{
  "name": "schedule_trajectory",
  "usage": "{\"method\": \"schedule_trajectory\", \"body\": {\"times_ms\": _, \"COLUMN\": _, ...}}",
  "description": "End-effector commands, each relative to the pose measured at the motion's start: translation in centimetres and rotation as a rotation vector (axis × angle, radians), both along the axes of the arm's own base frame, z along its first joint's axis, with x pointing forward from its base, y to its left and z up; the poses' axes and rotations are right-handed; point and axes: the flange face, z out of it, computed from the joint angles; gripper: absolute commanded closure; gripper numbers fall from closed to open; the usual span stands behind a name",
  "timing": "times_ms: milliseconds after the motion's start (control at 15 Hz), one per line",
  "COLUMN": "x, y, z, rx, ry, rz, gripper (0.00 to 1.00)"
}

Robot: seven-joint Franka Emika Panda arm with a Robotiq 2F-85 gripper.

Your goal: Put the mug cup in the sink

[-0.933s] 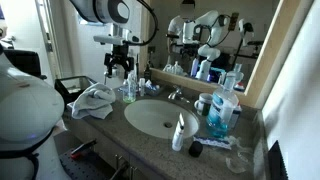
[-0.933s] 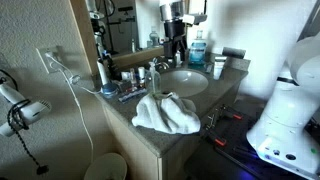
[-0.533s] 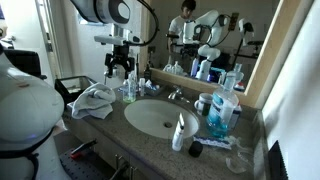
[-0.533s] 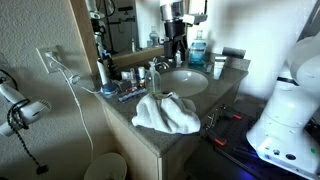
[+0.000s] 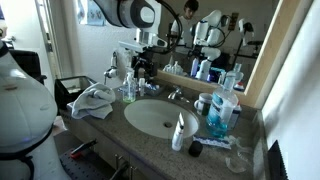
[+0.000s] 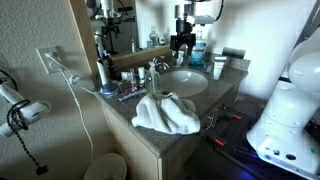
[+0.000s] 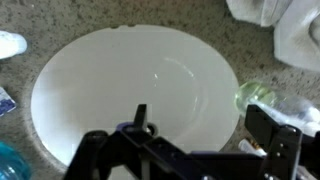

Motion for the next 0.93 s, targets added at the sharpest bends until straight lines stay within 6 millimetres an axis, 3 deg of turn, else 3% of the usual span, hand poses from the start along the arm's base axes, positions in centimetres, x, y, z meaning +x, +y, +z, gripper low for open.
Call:
{"method": "schedule_trajectory", "body": {"times_ms": 0, "x": 2.7, "y": -6.4, "z": -1.0, "rx": -0.023, "ry": -0.112, "rz": -0.148, "gripper": 0.0}}
{"method": "schedule_trajectory", "body": {"times_ms": 133, "x": 4.1, "y": -9.5, "z": -2.0, "rx": -0.047, "ry": -0.186, "rz": -0.214, "gripper": 0.0}}
{"method": "schedule_trajectory", "body": {"times_ms": 333, "x": 6.1, "y": -12.4, "z": -3.7, "rx": -0.091, "ry": -0.297, "rz": -0.305, "gripper": 0.0}}
{"method": "schedule_trajectory", "body": {"times_ms": 600, "x": 8.0, "y": -13.6, "z": -5.8, "rx": -0.158, "ry": -0.394, "rz": -0.437, "gripper": 0.0}}
{"method": "schedule_trajectory", "body": {"times_ms": 867, "x": 8.5, "y": -14.1, "z": -7.1, "rx": -0.242, "ry": -0.429, "rz": -0.551, "gripper": 0.0}}
